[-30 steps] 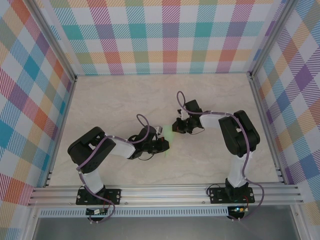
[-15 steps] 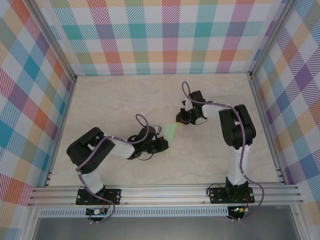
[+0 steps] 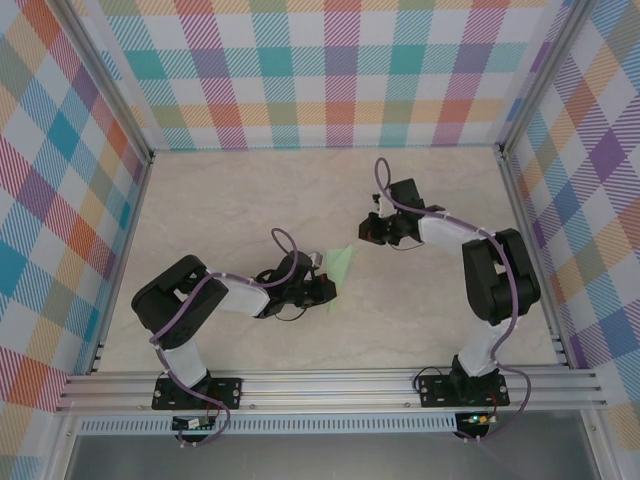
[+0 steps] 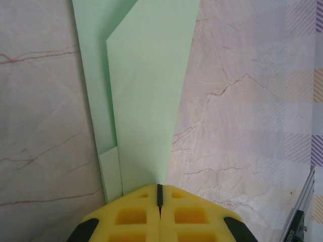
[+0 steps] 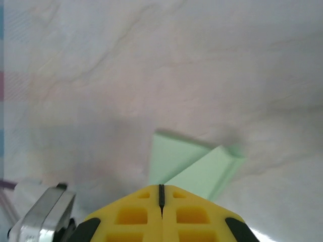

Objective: Fold a paper plane with a square sheet of paper (fold left side to right side)
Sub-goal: Fold the wing for the fifth time at the center of the table.

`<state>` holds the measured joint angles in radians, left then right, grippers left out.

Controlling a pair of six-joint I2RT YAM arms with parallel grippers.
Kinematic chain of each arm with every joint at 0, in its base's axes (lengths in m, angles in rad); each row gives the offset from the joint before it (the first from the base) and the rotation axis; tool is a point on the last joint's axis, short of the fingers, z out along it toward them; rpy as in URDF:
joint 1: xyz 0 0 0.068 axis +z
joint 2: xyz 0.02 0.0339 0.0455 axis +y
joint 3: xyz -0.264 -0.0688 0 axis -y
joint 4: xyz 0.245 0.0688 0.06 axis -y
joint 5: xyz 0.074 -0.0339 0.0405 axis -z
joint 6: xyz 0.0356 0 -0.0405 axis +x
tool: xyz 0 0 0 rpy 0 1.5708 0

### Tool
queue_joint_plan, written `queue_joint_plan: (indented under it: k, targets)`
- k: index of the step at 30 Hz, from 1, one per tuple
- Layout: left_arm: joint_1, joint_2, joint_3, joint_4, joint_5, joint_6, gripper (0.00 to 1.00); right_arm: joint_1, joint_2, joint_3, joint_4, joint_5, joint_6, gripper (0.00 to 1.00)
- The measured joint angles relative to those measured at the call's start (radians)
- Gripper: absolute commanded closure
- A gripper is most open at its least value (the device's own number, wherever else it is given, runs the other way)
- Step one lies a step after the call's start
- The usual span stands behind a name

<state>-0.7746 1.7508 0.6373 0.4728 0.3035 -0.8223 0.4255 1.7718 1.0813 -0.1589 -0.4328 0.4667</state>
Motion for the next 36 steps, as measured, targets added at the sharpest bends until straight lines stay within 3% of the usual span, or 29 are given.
queue_joint_plan:
  k: [4,11,23,28,36]
  targets:
    - [0.000,-0.002,0.001,-0.007,0.001,0.000,1.00,0.058,0.039,-0.030,0.031,-0.037,0.049,1.00]
    - [-0.004,-0.039,0.002,-0.080,0.001,0.001,1.00,0.061,0.159,-0.031,0.051,-0.035,0.092,1.00]
    - [-0.034,-0.221,0.029,-0.216,0.046,0.049,0.95,0.061,0.167,-0.011,0.020,-0.023,0.094,1.00]
    - [-0.070,-0.210,0.073,-0.230,0.082,0.061,0.94,0.061,0.167,-0.008,0.015,-0.019,0.094,1.00]
    - [-0.079,-0.124,0.093,-0.259,0.045,0.063,0.94,0.062,0.167,-0.002,0.003,-0.010,0.090,1.00]
